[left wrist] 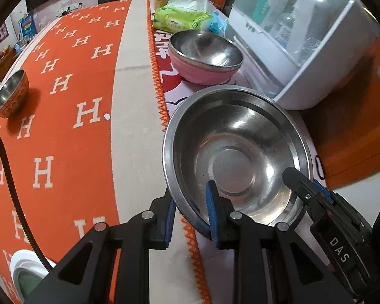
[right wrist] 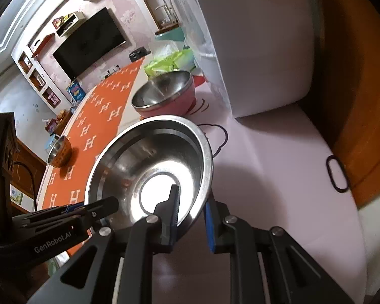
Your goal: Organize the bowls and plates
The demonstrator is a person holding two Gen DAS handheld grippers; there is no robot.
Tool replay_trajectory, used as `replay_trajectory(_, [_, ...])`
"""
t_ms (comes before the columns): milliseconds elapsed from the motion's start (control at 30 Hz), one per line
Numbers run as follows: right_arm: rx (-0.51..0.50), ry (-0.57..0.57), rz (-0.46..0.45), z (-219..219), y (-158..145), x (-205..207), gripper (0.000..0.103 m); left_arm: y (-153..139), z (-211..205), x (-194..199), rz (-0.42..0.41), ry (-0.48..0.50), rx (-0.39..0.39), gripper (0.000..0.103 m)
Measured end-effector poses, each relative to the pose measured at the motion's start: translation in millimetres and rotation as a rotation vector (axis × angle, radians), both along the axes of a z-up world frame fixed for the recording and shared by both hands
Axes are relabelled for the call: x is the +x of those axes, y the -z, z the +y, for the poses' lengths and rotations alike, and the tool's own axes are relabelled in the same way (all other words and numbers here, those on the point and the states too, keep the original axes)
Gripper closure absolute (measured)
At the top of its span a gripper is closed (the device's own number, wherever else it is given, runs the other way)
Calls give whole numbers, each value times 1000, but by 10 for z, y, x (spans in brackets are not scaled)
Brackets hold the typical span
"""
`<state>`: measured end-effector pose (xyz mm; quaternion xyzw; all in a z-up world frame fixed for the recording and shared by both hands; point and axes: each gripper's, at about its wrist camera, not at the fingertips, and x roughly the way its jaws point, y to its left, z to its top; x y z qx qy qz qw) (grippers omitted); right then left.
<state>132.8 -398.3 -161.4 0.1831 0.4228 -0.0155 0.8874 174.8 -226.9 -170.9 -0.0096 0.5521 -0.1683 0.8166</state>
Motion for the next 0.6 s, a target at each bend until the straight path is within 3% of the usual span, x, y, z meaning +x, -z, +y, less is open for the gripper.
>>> replay_trajectory(600, [-37,1,-81,93,-447,-542,85,-462,149,-626,-88,53,-18,81])
